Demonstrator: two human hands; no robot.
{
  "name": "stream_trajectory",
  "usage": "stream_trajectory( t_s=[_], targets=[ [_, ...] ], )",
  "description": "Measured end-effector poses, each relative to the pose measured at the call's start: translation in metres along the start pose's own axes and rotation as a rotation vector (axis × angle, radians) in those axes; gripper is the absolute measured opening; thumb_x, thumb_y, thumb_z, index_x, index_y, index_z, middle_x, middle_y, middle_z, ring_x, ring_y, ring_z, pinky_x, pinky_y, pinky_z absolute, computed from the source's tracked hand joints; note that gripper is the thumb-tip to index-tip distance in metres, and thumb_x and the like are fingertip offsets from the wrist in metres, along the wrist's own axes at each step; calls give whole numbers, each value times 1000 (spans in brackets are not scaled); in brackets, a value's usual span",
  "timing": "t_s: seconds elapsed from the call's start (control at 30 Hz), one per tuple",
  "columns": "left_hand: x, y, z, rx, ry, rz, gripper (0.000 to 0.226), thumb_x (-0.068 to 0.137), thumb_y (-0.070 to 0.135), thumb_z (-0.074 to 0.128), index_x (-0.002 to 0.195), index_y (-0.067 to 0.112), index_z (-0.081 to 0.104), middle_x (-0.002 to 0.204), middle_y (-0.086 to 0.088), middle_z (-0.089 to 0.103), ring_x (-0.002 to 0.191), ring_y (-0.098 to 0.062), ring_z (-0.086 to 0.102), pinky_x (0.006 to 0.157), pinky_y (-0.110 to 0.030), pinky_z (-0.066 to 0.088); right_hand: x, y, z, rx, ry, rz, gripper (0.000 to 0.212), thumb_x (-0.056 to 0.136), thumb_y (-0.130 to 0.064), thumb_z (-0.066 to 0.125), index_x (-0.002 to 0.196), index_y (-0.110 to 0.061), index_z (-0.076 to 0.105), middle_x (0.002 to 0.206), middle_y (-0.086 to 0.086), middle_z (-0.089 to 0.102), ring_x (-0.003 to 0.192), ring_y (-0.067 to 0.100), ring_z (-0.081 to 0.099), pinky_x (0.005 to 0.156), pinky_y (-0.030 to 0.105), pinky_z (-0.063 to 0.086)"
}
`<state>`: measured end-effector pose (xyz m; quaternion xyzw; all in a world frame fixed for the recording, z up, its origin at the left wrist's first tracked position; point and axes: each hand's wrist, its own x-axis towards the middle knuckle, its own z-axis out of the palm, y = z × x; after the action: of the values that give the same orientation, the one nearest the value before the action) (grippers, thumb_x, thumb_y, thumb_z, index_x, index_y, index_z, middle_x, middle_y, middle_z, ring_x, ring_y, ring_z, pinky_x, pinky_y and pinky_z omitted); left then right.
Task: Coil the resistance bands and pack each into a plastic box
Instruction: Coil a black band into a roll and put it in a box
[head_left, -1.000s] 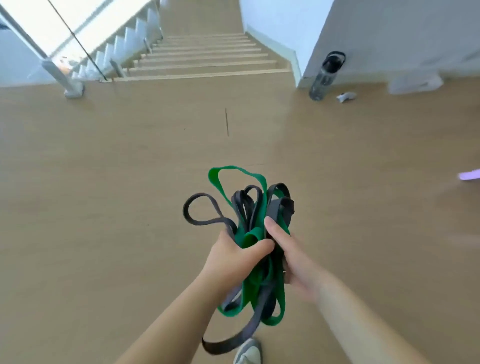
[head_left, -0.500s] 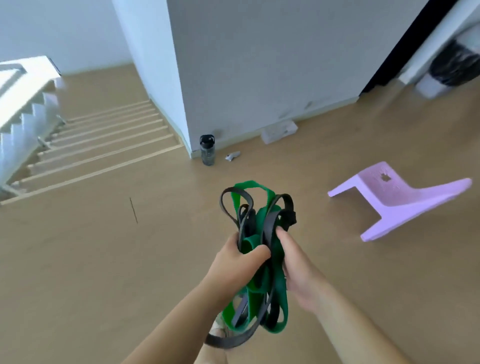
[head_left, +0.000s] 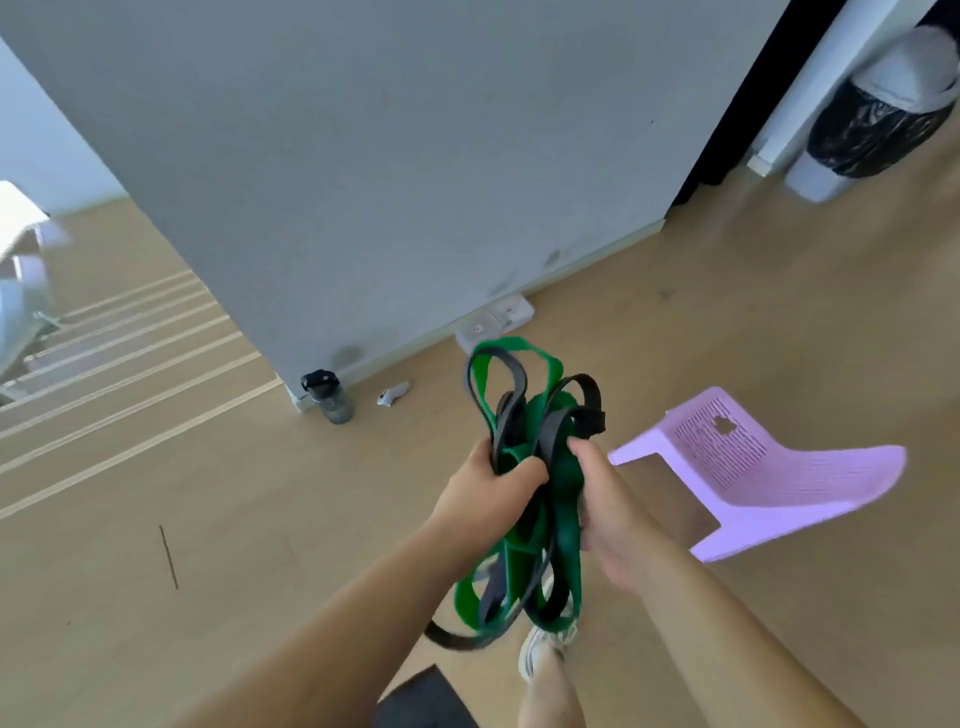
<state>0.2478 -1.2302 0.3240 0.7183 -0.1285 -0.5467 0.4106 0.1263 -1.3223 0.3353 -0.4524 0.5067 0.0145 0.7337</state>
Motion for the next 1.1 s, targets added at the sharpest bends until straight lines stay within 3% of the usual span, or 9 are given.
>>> stream_trajectory(
  t_s=[0.07, 0.2, 0.37, 0.47, 0.6, 0.73, 0.87, 1.0, 1.1],
  targets=[
    [41, 34, 16, 21, 35, 14, 58, 68, 54, 67, 124, 42, 59, 108, 8, 76, 97, -19, 75, 92, -42, 62, 32, -33, -30, 6, 5, 6, 50, 108, -49, 29, 124, -29, 71, 110, -5, 81, 96, 8, 78, 76, 29, 60],
    [113, 101, 45, 5, 30, 18, 58, 70, 50, 68, 127, 41, 59, 108, 7, 77, 98, -19, 76, 93, -42, 62, 95, -103, -84, 21, -15, 29, 46, 107, -53, 35, 125, -32, 71, 115, -5, 79, 109, 14, 75, 105, 43, 54],
    [188, 177, 47, 35, 57, 46, 66, 69, 54, 69, 133, 45, 54, 111, 12, 75, 95, -16, 76, 91, -39, 62, 160, -189, -123, 21, -21, 53, 45, 103, -59, 41, 129, -36, 70, 123, -6, 77, 116, 17, 72, 111, 47, 50],
    [244, 210, 34, 188, 40, 54, 68, 71, 59, 66, 136, 50, 46, 110, 15, 74, 96, -15, 74, 93, -39, 60, 209, -231, -131, 54, -20, 95, 45, 104, -56, 43, 126, -31, 72, 122, -2, 77, 114, 20, 73, 107, 44, 52],
    [322, 244, 18, 364, 28, 29, 82, 69, 68, 60, 144, 46, 37, 109, 9, 74, 94, -19, 72, 90, -41, 60, 283, -271, -131, 90, 78, 173, 44, 108, -48, 38, 119, -22, 72, 104, 4, 82, 94, 21, 78, 77, 37, 58],
    [382, 272, 3, 452, 27, -32, 84, 69, 71, 55, 147, 48, 32, 108, 7, 73, 95, -23, 69, 90, -42, 59, 340, -309, -136, 15, 71, 183, 40, 109, -46, 37, 112, -25, 71, 107, 3, 79, 103, 22, 72, 82, 37, 55],
    [428, 294, 0, 534, 51, -76, 84, 74, 70, 48, 152, 45, 28, 108, 2, 71, 95, -26, 68, 87, -41, 59, 388, -339, -149, -88, 67, 241, 46, 105, -48, 38, 118, -20, 73, 110, 11, 79, 111, 31, 70, 106, 46, 51],
    [483, 312, 7, 540, 83, -119, 83, 81, 65, 46, 156, 37, 27, 113, -2, 70, 99, -29, 65, 89, -40, 58, 452, -365, -172, -129, -8, 295, 58, 98, -51, 37, 122, -13, 74, 114, 20, 77, 101, 37, 67, 83, 43, 52],
    [528, 322, 22, 522, 126, -162, 81, 85, 58, 48, 160, 37, 23, 111, -4, 68, 97, -28, 63, 84, -36, 56, 503, -379, -196, -183, -127, 337, 58, 100, -50, 32, 126, -16, 71, 116, 18, 77, 105, 37, 69, 80, 42, 53]
  ],
)
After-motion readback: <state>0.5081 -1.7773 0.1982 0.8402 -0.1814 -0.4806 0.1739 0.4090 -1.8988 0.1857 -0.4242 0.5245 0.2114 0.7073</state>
